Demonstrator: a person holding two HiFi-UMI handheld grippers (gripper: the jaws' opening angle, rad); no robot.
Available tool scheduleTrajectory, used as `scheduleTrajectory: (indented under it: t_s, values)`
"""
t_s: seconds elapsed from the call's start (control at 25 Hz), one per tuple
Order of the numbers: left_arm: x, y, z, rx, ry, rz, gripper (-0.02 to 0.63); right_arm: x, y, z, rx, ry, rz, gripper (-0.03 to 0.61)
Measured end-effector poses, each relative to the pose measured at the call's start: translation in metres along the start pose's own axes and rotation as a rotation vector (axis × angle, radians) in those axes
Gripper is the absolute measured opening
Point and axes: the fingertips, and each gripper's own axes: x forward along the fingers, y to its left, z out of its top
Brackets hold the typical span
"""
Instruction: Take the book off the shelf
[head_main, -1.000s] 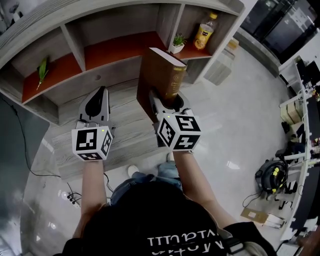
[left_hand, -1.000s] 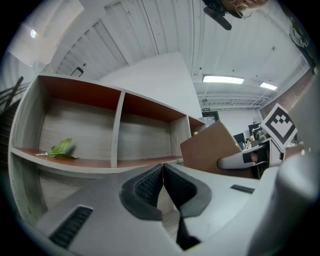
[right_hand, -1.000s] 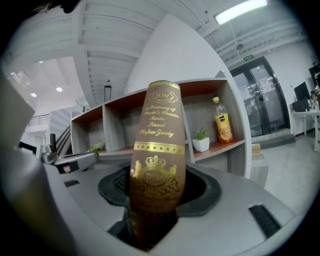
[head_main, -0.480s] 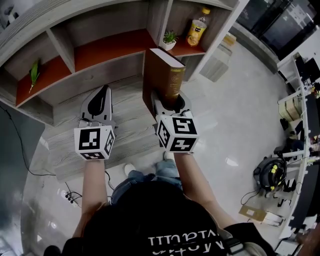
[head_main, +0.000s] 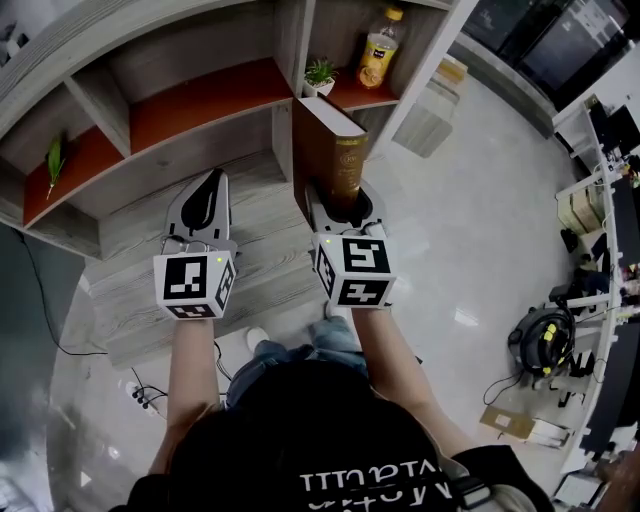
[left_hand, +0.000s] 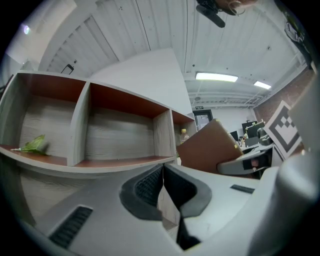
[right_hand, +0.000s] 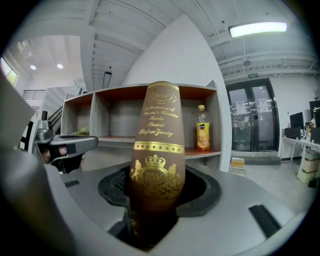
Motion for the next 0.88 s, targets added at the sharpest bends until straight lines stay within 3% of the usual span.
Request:
scheduleTrajectory:
  t_s: [0.88]
  values:
    - [0.026, -0.022, 0.004, -0.002, -0.019, -0.003, 0.011, 0.001, -0.018, 0.010, -0.060, -0.029, 0.032, 0.232]
